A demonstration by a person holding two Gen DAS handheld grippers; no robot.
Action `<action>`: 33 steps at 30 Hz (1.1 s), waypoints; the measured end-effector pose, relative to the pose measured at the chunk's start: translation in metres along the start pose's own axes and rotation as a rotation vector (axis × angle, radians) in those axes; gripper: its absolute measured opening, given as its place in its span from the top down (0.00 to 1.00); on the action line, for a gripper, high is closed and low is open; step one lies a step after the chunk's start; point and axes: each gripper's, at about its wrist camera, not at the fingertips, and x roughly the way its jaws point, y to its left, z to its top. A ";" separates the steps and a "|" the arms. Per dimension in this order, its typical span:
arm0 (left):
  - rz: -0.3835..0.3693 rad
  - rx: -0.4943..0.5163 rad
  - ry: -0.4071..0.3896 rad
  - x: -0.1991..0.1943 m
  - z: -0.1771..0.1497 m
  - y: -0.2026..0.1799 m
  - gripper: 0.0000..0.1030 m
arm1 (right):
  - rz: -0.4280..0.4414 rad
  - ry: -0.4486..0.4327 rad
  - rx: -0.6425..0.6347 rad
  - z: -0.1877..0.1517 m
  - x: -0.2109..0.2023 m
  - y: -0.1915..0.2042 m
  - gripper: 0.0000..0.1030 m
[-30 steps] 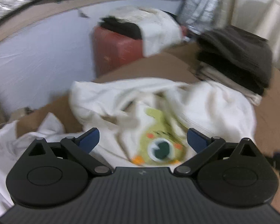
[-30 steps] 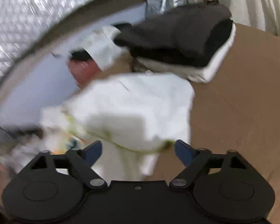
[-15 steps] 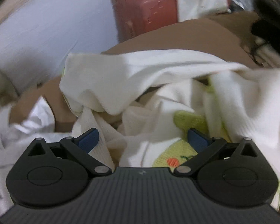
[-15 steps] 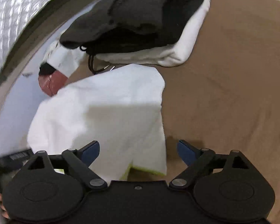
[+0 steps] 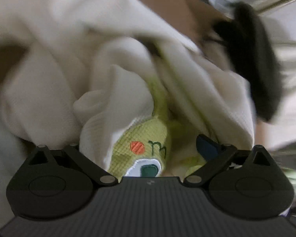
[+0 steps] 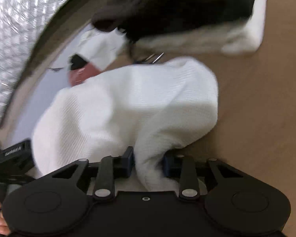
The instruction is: Fold clothes
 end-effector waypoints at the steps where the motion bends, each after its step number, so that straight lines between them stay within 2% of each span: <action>1: -0.054 -0.015 0.030 0.003 -0.005 -0.002 0.06 | 0.048 0.022 0.027 -0.003 0.000 0.001 0.67; 2: -0.074 -0.015 0.035 0.004 -0.012 -0.006 0.06 | 0.088 0.040 0.048 -0.006 0.000 0.003 0.69; 4: -0.128 0.004 0.037 -0.002 -0.024 -0.015 0.07 | 0.111 0.042 0.050 -0.011 -0.011 0.007 0.70; 6: -0.191 0.031 0.055 -0.009 -0.035 -0.027 0.07 | 0.146 0.020 0.040 -0.014 -0.030 0.010 0.71; 9: -0.228 0.120 0.069 -0.023 -0.055 -0.060 0.07 | 0.201 -0.029 0.024 -0.017 -0.069 0.012 0.71; 14: -0.260 0.334 0.066 -0.040 -0.101 -0.126 0.07 | 0.098 -0.183 -0.141 -0.049 -0.149 0.039 0.74; 16: -0.296 0.384 0.097 -0.041 -0.113 -0.150 0.07 | 0.063 -0.242 -0.166 -0.064 -0.184 0.043 0.74; 19: -0.319 0.466 0.134 -0.036 -0.131 -0.194 0.06 | 0.013 -0.327 -0.187 -0.064 -0.226 0.043 0.76; 23: -0.359 0.632 0.108 -0.040 -0.151 -0.281 0.06 | -0.064 -0.444 -0.225 -0.060 -0.279 0.045 0.76; 25: -0.385 0.734 0.054 -0.048 -0.163 -0.330 0.06 | -0.102 -0.506 -0.245 -0.057 -0.306 0.046 0.76; 28: -0.458 0.958 -0.046 -0.068 -0.183 -0.409 0.06 | -0.145 -0.633 -0.313 -0.049 -0.353 0.054 0.76; 30: -0.496 1.087 -0.120 -0.082 -0.198 -0.456 0.06 | -0.136 -0.707 -0.380 -0.047 -0.381 0.059 0.77; 31: -0.500 1.149 -0.168 -0.085 -0.205 -0.476 0.04 | -0.161 -0.738 -0.412 -0.049 -0.390 0.060 0.77; 33: -0.429 1.247 -0.293 -0.070 -0.222 -0.500 0.04 | -0.317 -0.779 -0.461 -0.048 -0.398 0.054 0.80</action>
